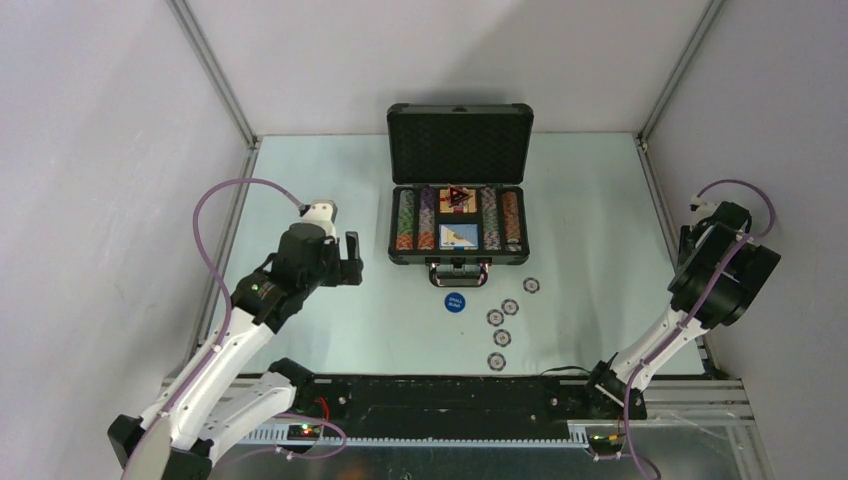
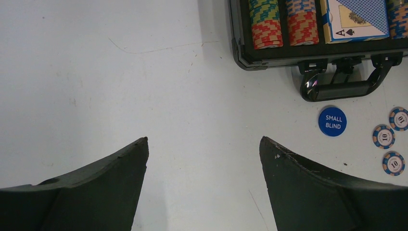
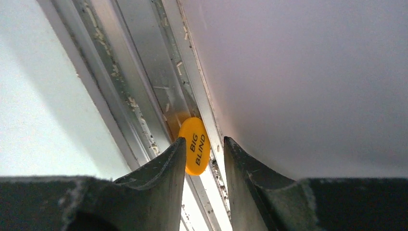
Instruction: Pack up texas hold em set
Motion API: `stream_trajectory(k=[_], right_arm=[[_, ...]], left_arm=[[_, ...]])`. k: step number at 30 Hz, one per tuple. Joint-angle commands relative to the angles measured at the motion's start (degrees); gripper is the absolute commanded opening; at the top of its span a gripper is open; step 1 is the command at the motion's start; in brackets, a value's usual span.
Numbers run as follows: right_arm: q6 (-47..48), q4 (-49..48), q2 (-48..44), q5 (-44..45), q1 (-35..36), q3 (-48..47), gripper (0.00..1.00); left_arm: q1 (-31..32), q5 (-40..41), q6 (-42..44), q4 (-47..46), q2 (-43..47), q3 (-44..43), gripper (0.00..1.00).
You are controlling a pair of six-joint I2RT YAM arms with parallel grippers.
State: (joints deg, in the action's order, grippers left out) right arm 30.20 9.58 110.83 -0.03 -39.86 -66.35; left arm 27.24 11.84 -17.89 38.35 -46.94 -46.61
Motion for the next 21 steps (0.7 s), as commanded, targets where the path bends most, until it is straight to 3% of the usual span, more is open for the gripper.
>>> stream_trajectory(k=[1,14,21], right_arm=[[-0.34,0.04,1.69,2.57,-0.71,-2.63,0.38],[-0.52,0.88,2.97,4.13,-0.83,-3.02,0.34],[-2.1,-0.57,1.44,0.78,-1.06,-3.0,0.39]], left_arm=[[0.18,0.48,1.47,-1.12,-0.01,0.12,0.9],[0.18,0.55,1.48,-1.12,-0.19,0.03,0.9],[0.18,0.39,1.58,-1.08,-0.13,0.03,0.9]])
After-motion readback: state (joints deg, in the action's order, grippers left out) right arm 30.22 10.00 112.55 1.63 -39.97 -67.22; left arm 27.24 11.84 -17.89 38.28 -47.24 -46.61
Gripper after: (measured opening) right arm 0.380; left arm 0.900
